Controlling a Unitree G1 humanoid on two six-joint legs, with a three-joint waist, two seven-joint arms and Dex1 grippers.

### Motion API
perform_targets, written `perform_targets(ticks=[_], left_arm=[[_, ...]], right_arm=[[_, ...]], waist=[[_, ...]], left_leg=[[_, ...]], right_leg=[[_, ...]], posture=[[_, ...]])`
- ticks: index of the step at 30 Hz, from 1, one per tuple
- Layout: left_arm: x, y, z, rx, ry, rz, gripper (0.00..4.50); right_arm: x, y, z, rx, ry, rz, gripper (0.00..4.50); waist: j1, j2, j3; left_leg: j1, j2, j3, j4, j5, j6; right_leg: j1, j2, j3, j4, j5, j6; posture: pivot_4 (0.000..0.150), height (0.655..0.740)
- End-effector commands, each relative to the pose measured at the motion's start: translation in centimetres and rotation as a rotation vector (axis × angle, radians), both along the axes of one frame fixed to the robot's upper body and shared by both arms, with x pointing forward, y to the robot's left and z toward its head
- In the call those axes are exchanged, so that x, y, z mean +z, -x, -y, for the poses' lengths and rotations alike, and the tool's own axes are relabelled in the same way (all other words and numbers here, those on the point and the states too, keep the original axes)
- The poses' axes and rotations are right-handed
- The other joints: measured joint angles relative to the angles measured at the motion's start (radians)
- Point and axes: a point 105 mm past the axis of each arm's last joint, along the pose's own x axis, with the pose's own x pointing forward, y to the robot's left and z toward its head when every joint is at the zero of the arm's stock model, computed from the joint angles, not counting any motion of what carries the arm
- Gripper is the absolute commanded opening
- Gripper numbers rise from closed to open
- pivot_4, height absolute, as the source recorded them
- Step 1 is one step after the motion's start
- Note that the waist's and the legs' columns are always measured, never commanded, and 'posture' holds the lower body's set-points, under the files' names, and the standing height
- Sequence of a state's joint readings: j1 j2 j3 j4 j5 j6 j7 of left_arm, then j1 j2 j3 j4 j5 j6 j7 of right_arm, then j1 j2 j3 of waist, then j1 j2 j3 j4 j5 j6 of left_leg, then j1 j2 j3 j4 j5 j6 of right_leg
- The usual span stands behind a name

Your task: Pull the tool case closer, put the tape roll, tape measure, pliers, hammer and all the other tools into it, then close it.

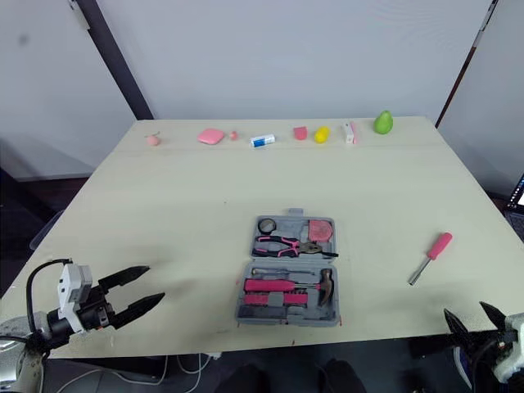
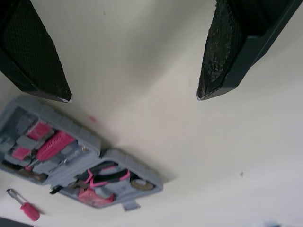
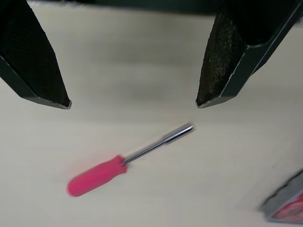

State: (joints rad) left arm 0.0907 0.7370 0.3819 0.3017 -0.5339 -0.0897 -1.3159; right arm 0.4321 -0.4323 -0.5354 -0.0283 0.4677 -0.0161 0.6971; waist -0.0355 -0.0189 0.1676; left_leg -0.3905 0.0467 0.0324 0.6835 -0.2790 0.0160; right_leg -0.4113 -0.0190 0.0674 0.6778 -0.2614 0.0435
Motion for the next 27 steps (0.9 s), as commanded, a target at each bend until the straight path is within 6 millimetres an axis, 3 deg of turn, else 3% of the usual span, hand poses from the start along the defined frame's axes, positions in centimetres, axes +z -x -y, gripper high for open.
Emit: perform_targets(ticks=[1,6,14,18,27], left_arm=[[2.1,-0.7,1.3,-0.081,-0.013,0.061,4.50],[5.2,-1.8,5.2,-0.245,-0.010,0.142,4.50],[8.9,-1.5,10.0,-0.460,-0.006,0.208,4.50],[10.0,-1.1,11.5,-0.547,-0.018,0.231,4.50],[11.4,-0.4,13.3,-0.664,-0.060,0.277,4.50]], right_arm=[[1.7,-1.4,0.8,-0.093,0.054,0.041,4.45],[3.6,-4.7,-0.8,-0.134,-0.024,0.081,4.45],[2.9,-9.2,-3.0,-0.264,-0.029,-0.006,4.45],[2.0,-10.6,-3.1,-0.347,-0.075,-0.027,4.45],[-0.6,-13.2,-1.2,-0.543,-0.096,-0.120,4.45]], waist=[[0.000,0.000,0.000],[0.000,0.000,0.000],[-0.004,0.000,0.000],[-0.003,0.000,0.000],[-0.006,0.001,0.000]], left_leg=[[0.000,0.000,0.000,0.000,0.000,0.000],[-0.002,-0.001,0.001,0.000,0.000,0.000],[-0.003,-0.001,0.001,-0.001,0.000,0.000],[-0.005,-0.002,0.001,-0.001,0.000,0.000],[-0.005,-0.002,0.004,-0.001,0.000,0.000]], right_leg=[[0.000,0.000,0.000,0.000,0.000,0.000],[-0.001,0.000,0.000,0.000,0.001,0.002],[-0.003,0.002,0.001,0.000,0.002,0.003],[-0.004,0.002,0.000,0.000,0.002,0.003],[-0.004,0.002,0.000,0.000,0.002,0.003]], posture=[[0.150,0.7400],[0.150,0.7400],[0.150,0.7400],[0.150,0.7400],[0.150,0.7400]])
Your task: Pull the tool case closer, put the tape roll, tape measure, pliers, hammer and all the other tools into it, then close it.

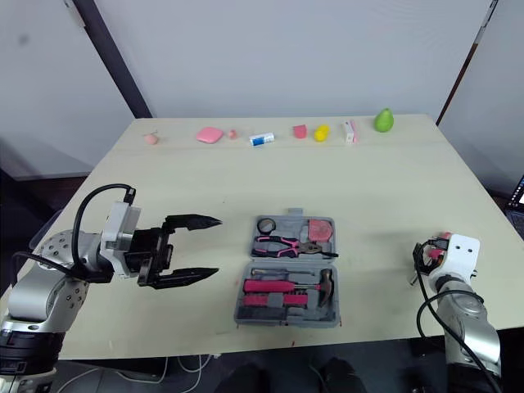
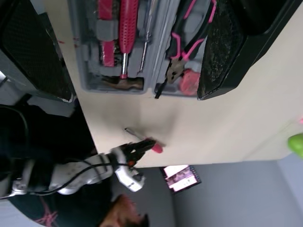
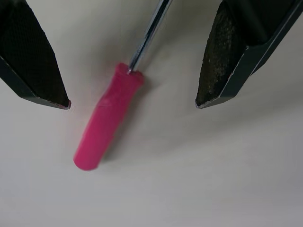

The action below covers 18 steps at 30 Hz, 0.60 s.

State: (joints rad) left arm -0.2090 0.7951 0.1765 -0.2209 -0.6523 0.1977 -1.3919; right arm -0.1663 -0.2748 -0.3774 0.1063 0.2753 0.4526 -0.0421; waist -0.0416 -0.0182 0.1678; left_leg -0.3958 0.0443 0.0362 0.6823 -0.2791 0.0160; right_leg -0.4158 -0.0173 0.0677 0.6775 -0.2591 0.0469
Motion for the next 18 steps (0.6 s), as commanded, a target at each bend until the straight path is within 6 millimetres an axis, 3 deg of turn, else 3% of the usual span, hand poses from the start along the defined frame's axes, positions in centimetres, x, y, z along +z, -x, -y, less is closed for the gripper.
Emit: perform_targets(ticks=[1,2,6,8,9,10,13,18], left_arm=[[1.0,0.5,0.6,-0.037,0.000,0.040,4.50],[1.0,0.5,0.6,-0.038,-0.003,0.043,4.50],[0.8,0.5,0.4,-0.034,-0.018,0.046,4.50],[0.8,0.5,0.3,-0.034,-0.018,0.044,4.50],[0.7,0.5,0.3,-0.036,-0.018,0.042,4.50],[0.7,0.6,0.3,-0.037,-0.015,0.040,4.50],[0.6,0.6,0.3,-0.040,-0.008,0.037,4.50],[0.3,0.5,-0.1,-0.043,-0.007,0.026,4.50]], right_arm=[[0.1,-0.4,1.1,-0.055,0.022,0.000,4.45],[-0.2,-0.5,1.1,-0.063,0.015,-0.005,4.45],[-0.4,-0.9,1.1,-0.066,0.032,-0.004,3.04],[-0.6,-1.0,1.0,-0.066,0.042,-0.012,2.06],[-0.7,-1.0,0.9,-0.065,0.043,-0.013,1.89],[-0.8,-1.0,0.8,-0.060,0.048,-0.015,1.07],[-0.8,-1.0,0.5,-0.050,0.059,-0.016,0.46],[0.4,-0.9,-0.1,0.018,0.107,0.025,0.46]], waist=[[0.000,0.000,0.000],[-0.001,0.000,0.000],[-0.001,0.000,0.000],[0.001,0.000,0.000],[0.001,0.000,0.000],[0.001,0.000,0.000],[0.001,0.000,0.000],[0.001,0.000,0.000]], left_leg=[[0.000,0.000,0.000,0.000,0.000,0.000],[0.000,0.000,0.000,0.000,0.000,0.000],[0.000,0.000,0.000,0.000,0.000,0.000],[0.000,0.000,0.000,0.000,0.000,0.000],[0.000,0.000,0.001,0.000,0.000,0.000],[0.000,0.000,0.001,0.000,0.000,0.000],[0.000,0.000,0.000,0.000,0.000,0.000],[0.000,0.000,0.000,0.000,0.000,0.000]], right_leg=[[0.000,0.000,0.000,0.000,0.000,0.000],[0.000,0.000,0.000,0.000,0.000,0.000],[0.000,0.000,0.000,0.000,0.000,0.000],[0.000,0.000,0.000,0.000,0.000,0.000],[0.000,0.000,0.000,0.000,0.000,0.000],[0.000,0.000,0.000,0.000,0.000,0.000],[0.000,0.000,0.000,0.000,0.000,0.000],[0.000,0.000,0.000,0.000,0.000,0.000]], posture=[[0.150,0.7400],[0.150,0.7400],[0.150,0.7400],[0.150,0.7400],[0.150,0.7400],[0.150,0.7400],[0.150,0.7400],[0.150,0.7400]])
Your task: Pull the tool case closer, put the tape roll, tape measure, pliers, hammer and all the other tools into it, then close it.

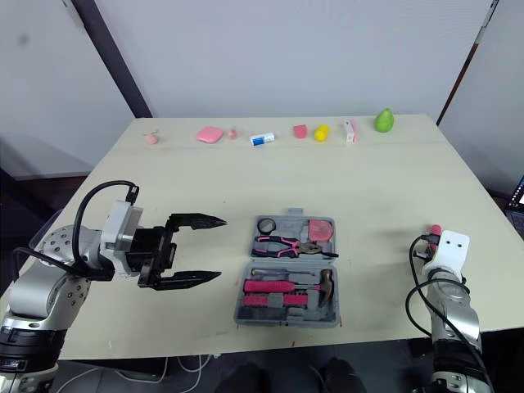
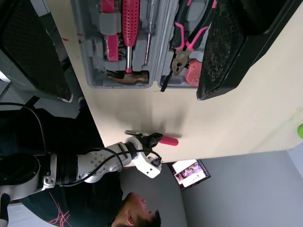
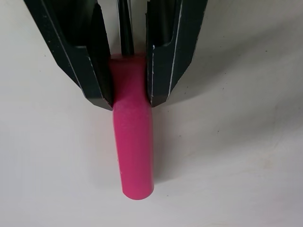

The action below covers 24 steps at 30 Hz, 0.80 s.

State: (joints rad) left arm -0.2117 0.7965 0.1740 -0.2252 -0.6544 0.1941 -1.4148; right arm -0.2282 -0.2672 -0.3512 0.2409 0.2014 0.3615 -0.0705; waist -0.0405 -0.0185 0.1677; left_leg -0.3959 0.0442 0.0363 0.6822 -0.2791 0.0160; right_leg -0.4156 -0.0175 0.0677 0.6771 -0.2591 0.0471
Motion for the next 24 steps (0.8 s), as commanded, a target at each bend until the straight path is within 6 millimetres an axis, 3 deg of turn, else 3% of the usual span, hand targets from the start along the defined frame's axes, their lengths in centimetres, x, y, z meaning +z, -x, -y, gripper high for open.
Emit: perform_targets(ticks=[1,5,11,16,24], left_arm=[[0.2,0.2,-0.2,-0.020,0.000,0.020,4.50],[0.2,0.0,-0.3,-0.039,-0.001,0.014,4.50],[-0.2,-0.6,-0.7,-0.057,-0.021,0.004,4.50],[-0.3,-0.8,-0.8,-0.085,-0.041,0.004,4.50],[-0.7,-0.5,-1.2,-0.123,-0.099,0.005,4.50]], right_arm=[[1.7,0.4,-0.3,0.070,0.062,0.048,0.46],[3.5,0.4,-2.8,0.254,0.088,0.094,0.46],[6.2,1.8,-10.3,0.798,0.154,0.124,0.46],[7.2,4.4,-16.3,1.228,0.178,0.075,0.46],[8.0,7.1,-22.4,1.666,0.270,-0.031,0.46]], waist=[[0.000,0.000,0.000],[-0.001,0.001,0.001],[-0.004,0.001,0.001],[0.001,0.001,0.001],[0.001,-0.001,0.001]], left_leg=[[0.000,0.000,0.000,0.000,0.000,0.000],[0.000,0.000,0.000,0.000,0.000,0.000],[0.000,0.000,0.000,0.000,0.000,0.000],[-0.001,0.001,-0.002,0.000,0.000,0.000],[-0.001,0.001,-0.004,0.002,0.000,0.000]], right_leg=[[0.000,0.000,0.000,0.000,0.000,0.000],[0.000,0.000,0.000,0.000,0.000,0.000],[0.000,0.001,0.001,0.000,0.000,0.000],[0.000,0.001,-0.002,0.000,0.000,0.000],[0.000,0.001,-0.002,0.000,0.000,0.000]], posture=[[0.150,0.7400],[0.150,0.7400],[0.150,0.7400],[0.150,0.7400],[0.150,0.7400]])
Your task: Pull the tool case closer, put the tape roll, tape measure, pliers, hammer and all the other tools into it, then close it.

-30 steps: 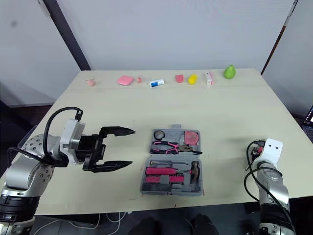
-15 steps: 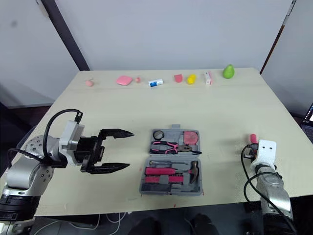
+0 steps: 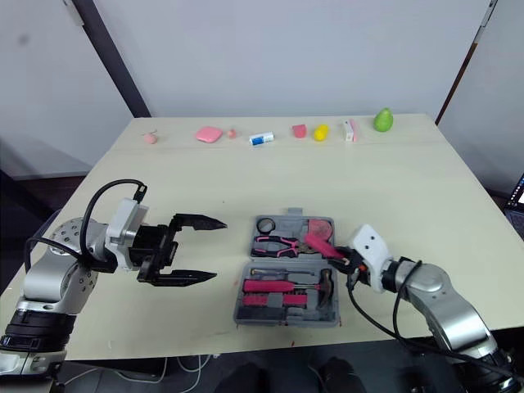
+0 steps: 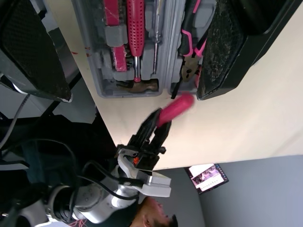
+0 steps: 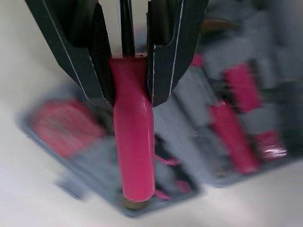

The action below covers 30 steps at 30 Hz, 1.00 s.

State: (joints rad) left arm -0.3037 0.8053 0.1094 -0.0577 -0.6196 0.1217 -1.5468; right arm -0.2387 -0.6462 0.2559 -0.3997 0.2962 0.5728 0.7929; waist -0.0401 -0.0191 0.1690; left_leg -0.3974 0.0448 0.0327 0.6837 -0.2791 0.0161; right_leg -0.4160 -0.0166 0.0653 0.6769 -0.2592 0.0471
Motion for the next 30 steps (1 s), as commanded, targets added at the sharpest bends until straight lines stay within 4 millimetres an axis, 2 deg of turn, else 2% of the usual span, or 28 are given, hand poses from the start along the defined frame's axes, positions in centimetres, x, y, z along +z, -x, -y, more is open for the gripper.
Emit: perform_targets(ticks=[1,3,7,12,20,30], left_arm=[[0.1,0.6,-0.6,-0.049,-0.060,0.026,4.50],[0.0,0.7,-0.7,-0.050,-0.072,0.023,4.50],[-1.0,1.3,-1.4,-0.059,-0.140,-0.002,4.50],[-1.3,1.7,-1.5,-0.062,-0.136,-0.007,4.50],[-2.7,2.6,-2.3,-0.070,-0.185,-0.039,4.50],[-3.6,3.5,-3.2,-0.064,-0.228,-0.058,4.50]], right_arm=[[0.8,1.5,-2.2,0.165,0.049,0.006,0.46],[0.8,1.7,-2.7,0.201,0.072,-0.004,0.46],[0.4,2.4,-5.5,0.306,0.115,-0.023,0.46],[-0.4,2.7,-7.3,0.314,0.171,-0.058,0.46],[-2.0,3.4,-7.4,0.317,0.283,-0.095,0.46],[-3.0,3.9,-8.1,0.337,0.312,-0.121,0.46]], waist=[[0.000,0.000,0.000],[0.001,0.000,0.000],[0.000,-0.001,0.000],[0.004,-0.001,0.000],[0.004,-0.001,0.000],[0.002,-0.001,0.000]], left_leg=[[0.000,0.000,-0.001,0.000,0.000,0.000],[0.000,0.000,-0.001,0.000,0.000,0.000],[-0.001,0.000,-0.004,0.000,0.000,0.000],[-0.002,0.000,-0.006,0.000,0.000,0.000],[-0.002,0.000,-0.007,0.000,0.000,0.000],[-0.002,0.000,-0.008,0.000,0.000,0.000]], right_leg=[[0.000,0.000,0.000,0.000,0.000,0.000],[0.000,0.000,-0.001,0.000,0.000,0.000],[0.000,-0.001,-0.001,-0.001,0.000,0.000],[-0.001,-0.001,-0.003,0.000,0.000,0.000],[-0.001,-0.001,-0.004,0.000,0.000,-0.001],[-0.001,-0.001,-0.004,0.000,0.000,-0.001]], posture=[[0.150,0.7400],[0.150,0.7400],[0.150,0.7400],[0.150,0.7400],[0.150,0.7400],[0.150,0.7400]])
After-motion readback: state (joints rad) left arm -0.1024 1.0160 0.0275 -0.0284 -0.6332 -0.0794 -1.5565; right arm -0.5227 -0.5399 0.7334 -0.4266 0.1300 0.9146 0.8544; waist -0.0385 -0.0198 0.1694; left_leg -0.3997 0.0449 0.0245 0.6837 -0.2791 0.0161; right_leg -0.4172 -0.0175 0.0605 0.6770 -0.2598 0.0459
